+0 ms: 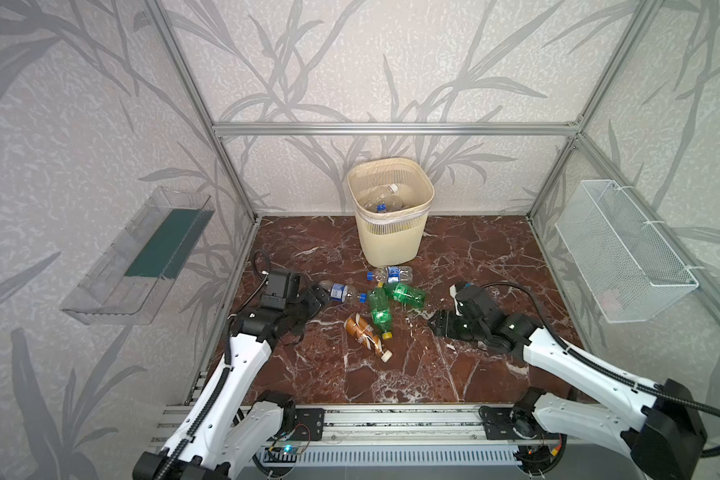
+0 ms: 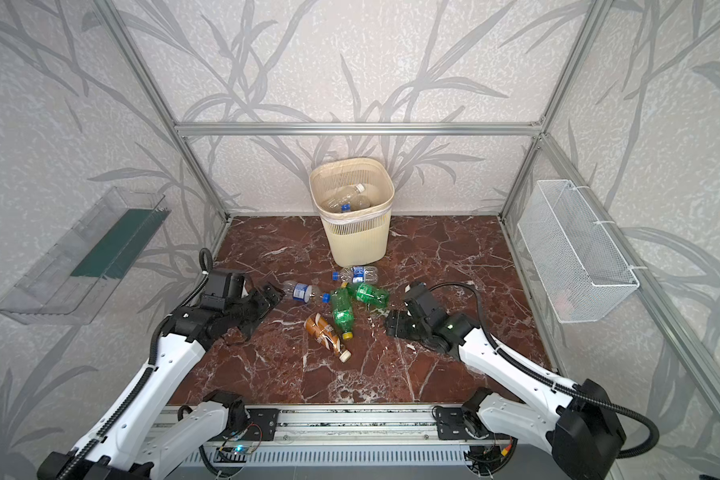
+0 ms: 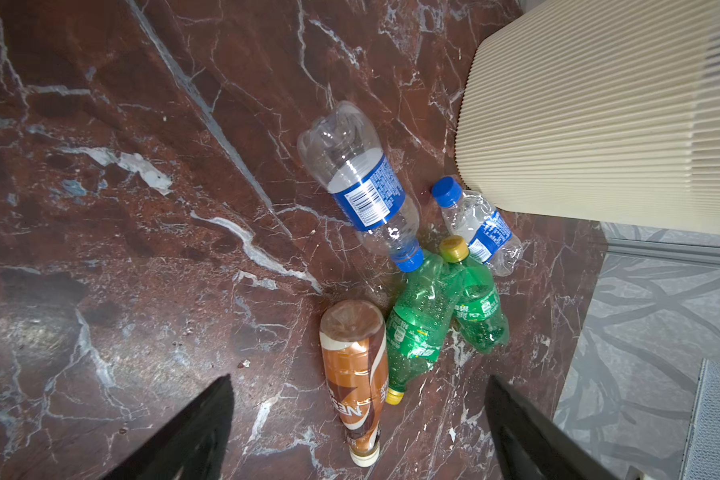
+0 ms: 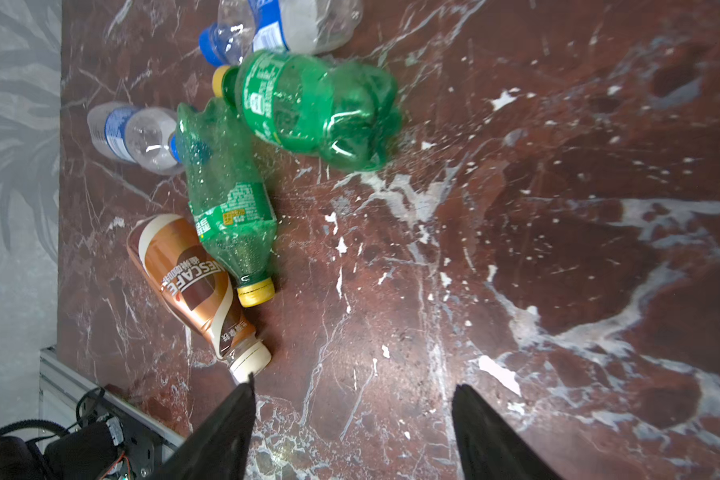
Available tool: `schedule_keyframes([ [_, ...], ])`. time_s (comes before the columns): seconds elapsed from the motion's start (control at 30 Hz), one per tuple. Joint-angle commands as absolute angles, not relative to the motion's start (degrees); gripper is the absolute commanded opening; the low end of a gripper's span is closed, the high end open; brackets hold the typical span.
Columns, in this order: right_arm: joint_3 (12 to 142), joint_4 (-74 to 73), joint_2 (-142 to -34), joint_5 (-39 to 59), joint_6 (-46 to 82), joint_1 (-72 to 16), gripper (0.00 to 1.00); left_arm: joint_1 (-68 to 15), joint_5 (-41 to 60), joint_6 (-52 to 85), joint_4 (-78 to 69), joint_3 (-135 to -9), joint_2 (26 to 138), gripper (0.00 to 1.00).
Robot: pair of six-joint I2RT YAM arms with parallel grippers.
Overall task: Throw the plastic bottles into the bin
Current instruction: 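Swing the left gripper back beside the pile while the right reaches toward the brown bottle, then lower the right gripper onto the brown Nescafe bottle and close on it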
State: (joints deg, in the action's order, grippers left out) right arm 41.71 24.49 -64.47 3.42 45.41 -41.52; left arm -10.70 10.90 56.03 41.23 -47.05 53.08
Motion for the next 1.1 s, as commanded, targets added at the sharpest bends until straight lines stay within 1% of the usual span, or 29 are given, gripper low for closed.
schedule_keyframes([
  [0.0,45.09,21.62,-68.1,2.33,44.5,-43.77,0.75,-10.28,11.48,56.96,40.09,-45.57,52.5,0.94],
  [0.33,54.79,20.5,-81.74,3.34,38.96,-51.77,0.75,-9.39,12.64,58.53,40.01,-41.99,51.94,0.93],
  [0.5,61.49,21.63,-88.78,4.64,32.7,-55.63,0.72,-8.82,13.35,59.47,39.76,-39.84,51.25,0.92],
  [0.67,68.8,25.03,-95.69,5.92,26.98,-57.64,0.72,-8.57,14.34,60.29,39.26,-38.21,50.48,0.92],
  [0.77,72.65,26.59,-99.67,5.63,24.15,-58.32,0.73,-8.35,14.35,60.5,39.42,-37.67,49.76,0.92],
  [1.07,82.34,31.91,-109.74,5.11,19.3,-60.06,0.8,-7.7,14.76,60.56,39.81,-36.83,48.11,0.92],
])
